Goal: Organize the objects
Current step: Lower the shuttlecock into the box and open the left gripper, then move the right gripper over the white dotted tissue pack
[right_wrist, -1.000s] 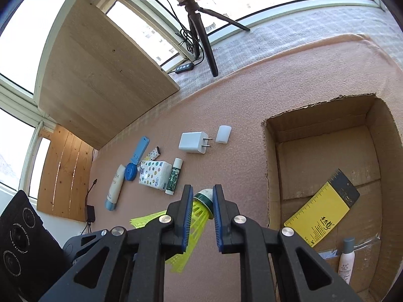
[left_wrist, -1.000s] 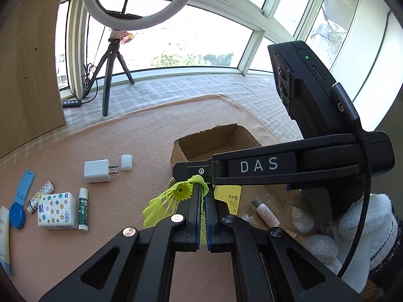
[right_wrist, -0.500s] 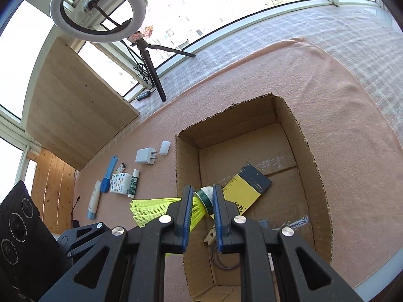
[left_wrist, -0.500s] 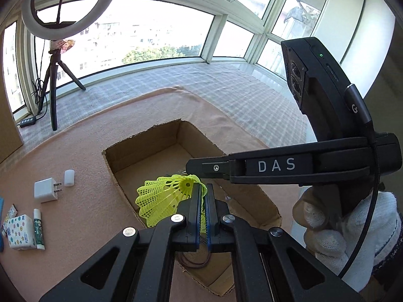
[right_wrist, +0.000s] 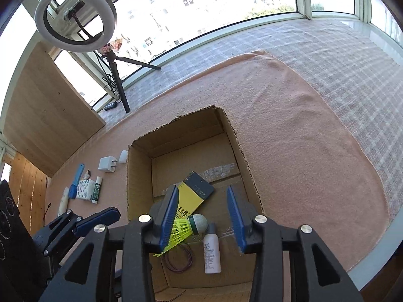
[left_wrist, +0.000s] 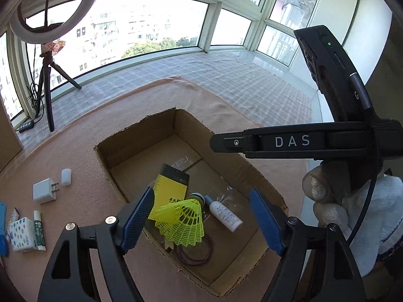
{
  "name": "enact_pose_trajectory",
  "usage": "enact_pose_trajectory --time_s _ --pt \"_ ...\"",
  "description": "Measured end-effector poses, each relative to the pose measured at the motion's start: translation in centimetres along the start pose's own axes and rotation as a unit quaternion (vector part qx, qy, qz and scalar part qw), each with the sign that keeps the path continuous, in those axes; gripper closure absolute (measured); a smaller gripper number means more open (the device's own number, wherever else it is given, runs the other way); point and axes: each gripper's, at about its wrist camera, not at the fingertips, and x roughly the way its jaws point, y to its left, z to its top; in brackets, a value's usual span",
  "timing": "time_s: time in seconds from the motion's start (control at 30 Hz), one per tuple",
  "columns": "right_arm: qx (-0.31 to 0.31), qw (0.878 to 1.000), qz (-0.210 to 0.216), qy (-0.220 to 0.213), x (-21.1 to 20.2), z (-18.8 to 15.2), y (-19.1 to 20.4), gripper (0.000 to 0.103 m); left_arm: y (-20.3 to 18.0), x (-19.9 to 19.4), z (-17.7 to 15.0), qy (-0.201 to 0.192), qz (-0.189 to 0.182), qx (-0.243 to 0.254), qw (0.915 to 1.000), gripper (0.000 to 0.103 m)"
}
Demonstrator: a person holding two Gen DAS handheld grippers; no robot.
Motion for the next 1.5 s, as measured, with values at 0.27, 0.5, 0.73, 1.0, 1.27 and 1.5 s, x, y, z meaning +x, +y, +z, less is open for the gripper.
enact_pose_trajectory --time_s 0.27,0.5,0.73,1.0,1.27,1.5 --pt "-0.011 1.000 -0.019 -0.006 0.1 0.3 0.2 0.041 0.8 -0.2 -0.6 0.007 0.013 -0.003 0.9999 0.022" --pt "-0.023 1.000 -0.015 -0.003 0.8 0.2 1.7 0.040 2.8 -1.5 -1.2 0.004 0.030 -0.026 0.9992 0.022" --pt "-0.041 0.999 -0.008 0.001 1.8 -0.1 4.2 0.035 5.7 -3.3 -3.0 0.009 0.055 -0.054 0.9970 0.022" --pt "-0.088 0.996 0.029 -0.016 2.8 -0.7 9.1 0.035 10.5 -6.5 -5.9 0.006 0.100 -0.102 0.9898 0.022" --pt "-0.153 0.987 0.050 -0.021 4.4 -1.2 15.7 0.035 15.5 -10.5 -9.5 0.010 0.153 -0.151 0.9766 0.022" --pt "-0.193 0.977 0.086 0.006 7.4 -1.0 21.8 0.035 19.9 -15.1 -13.6 0.002 0.193 -0.210 0.9583 0.022"
